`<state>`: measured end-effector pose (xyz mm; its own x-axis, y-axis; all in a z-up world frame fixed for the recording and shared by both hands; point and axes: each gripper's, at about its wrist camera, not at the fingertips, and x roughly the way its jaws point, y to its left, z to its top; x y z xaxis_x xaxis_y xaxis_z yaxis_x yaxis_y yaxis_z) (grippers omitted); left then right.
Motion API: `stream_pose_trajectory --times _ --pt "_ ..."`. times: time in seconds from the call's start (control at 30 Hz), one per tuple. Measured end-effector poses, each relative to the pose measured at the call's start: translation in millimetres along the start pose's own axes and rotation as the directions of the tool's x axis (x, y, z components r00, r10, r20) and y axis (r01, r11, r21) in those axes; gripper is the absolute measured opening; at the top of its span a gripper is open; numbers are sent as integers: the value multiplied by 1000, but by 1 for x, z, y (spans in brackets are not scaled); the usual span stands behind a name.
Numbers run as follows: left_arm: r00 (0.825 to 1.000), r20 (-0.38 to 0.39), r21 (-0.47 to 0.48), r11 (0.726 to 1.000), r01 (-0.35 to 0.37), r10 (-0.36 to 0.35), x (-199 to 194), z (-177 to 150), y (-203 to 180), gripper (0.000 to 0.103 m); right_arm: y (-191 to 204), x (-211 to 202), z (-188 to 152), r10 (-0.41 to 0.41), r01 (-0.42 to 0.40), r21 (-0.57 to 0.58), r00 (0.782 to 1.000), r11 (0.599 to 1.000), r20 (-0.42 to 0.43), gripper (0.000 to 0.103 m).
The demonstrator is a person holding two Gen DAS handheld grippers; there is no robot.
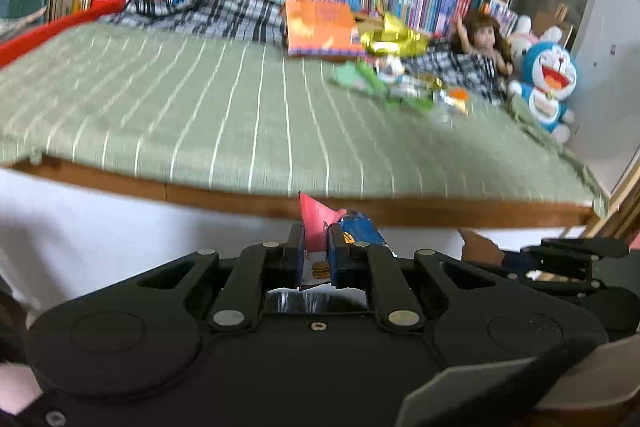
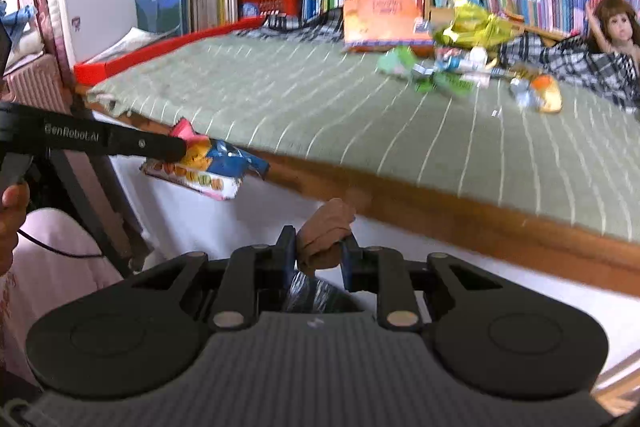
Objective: Collect trash
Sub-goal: 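Carry the packet and cloth down over the bed edge into the black bin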
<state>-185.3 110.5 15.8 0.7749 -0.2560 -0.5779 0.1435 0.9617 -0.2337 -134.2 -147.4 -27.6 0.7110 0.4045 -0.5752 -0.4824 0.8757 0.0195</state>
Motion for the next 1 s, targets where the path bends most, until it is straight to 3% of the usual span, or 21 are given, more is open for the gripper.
stream_pose_trajectory --times 0.33,0.5,0.63,0.83,1.0 --pt "994 -104 9 999 -41 42 39 -42 12 11 4 42 -31 51 -49 17 993 999 -104 29" --pt "983 -182 -18 999 -28 25 69 -52 21 11 10 63 -41 56 -58 -6 985 998 -166 29" --pt "967 -249 -9 999 -50 46 92 -65 23 11 9 80 -51 50 -53 -6 976 999 -211 31" --pt "930 -356 11 995 -99 97 134 -89 28 11 9 108 -73 47 -51 -6 956 999 -291 31" --pt "910 -402 31 994 -101 105 151 -104 30 12 9 122 -87 59 -60 8 937 998 -344 36"
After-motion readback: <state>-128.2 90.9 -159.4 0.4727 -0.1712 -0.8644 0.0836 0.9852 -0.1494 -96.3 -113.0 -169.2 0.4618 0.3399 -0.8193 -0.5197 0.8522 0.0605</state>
